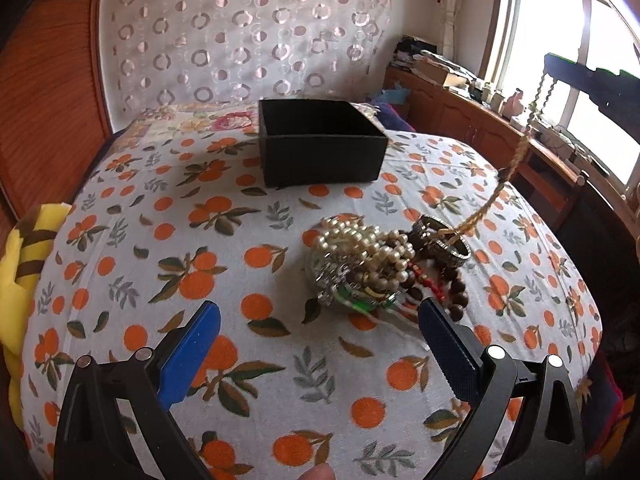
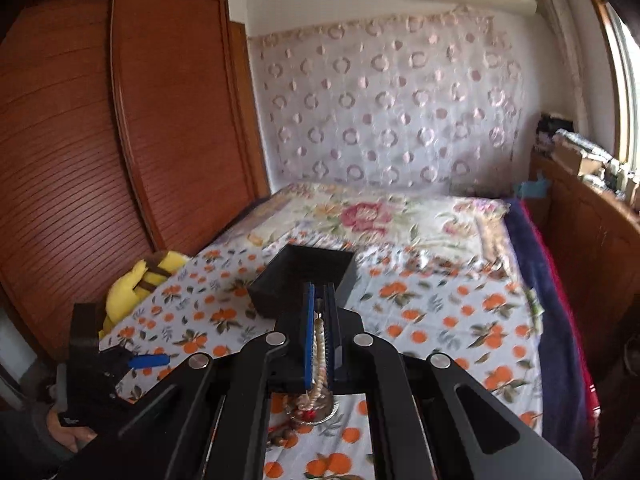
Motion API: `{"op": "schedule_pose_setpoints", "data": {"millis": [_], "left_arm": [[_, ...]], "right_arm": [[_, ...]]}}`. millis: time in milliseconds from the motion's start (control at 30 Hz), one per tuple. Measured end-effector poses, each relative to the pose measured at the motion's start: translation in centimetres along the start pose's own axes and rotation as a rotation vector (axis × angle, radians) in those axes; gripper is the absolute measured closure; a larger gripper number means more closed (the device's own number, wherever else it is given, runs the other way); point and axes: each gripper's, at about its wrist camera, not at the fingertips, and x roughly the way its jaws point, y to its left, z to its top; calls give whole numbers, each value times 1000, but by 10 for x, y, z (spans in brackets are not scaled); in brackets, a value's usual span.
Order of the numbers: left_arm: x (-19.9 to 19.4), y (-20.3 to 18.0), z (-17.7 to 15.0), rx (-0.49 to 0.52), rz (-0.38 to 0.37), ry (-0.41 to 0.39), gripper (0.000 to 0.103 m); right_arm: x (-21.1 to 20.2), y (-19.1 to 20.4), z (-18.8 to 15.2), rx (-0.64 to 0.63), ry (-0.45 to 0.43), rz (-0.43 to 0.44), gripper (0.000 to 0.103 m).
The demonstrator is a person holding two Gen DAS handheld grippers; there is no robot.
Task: Organize jewelry
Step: 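Lift the gold-bead necklace with the right tool while the left tool reaches the silver bangle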
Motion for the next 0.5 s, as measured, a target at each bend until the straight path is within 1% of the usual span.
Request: {"op": "schedule_pose_setpoints", "data": {"millis": [100, 200, 433, 467, 500], "left_arm": [[1, -11, 8, 27, -9, -7, 7], [8, -29, 21, 77, -31, -8, 7], [41, -71, 41, 202, -89, 64, 7], [47, -77, 43, 220, -100, 82, 10], [54, -82, 45, 236, -106, 102, 16]], "right_arm": [[-10, -13, 4, 8, -18, -32, 98], [-12, -25, 0, 17, -7, -54, 98], [-13, -53, -14, 60, 18, -86, 98], [-13, -55, -15, 63, 20, -88, 98], [-13, -57, -16, 65, 22, -92, 98]]}}
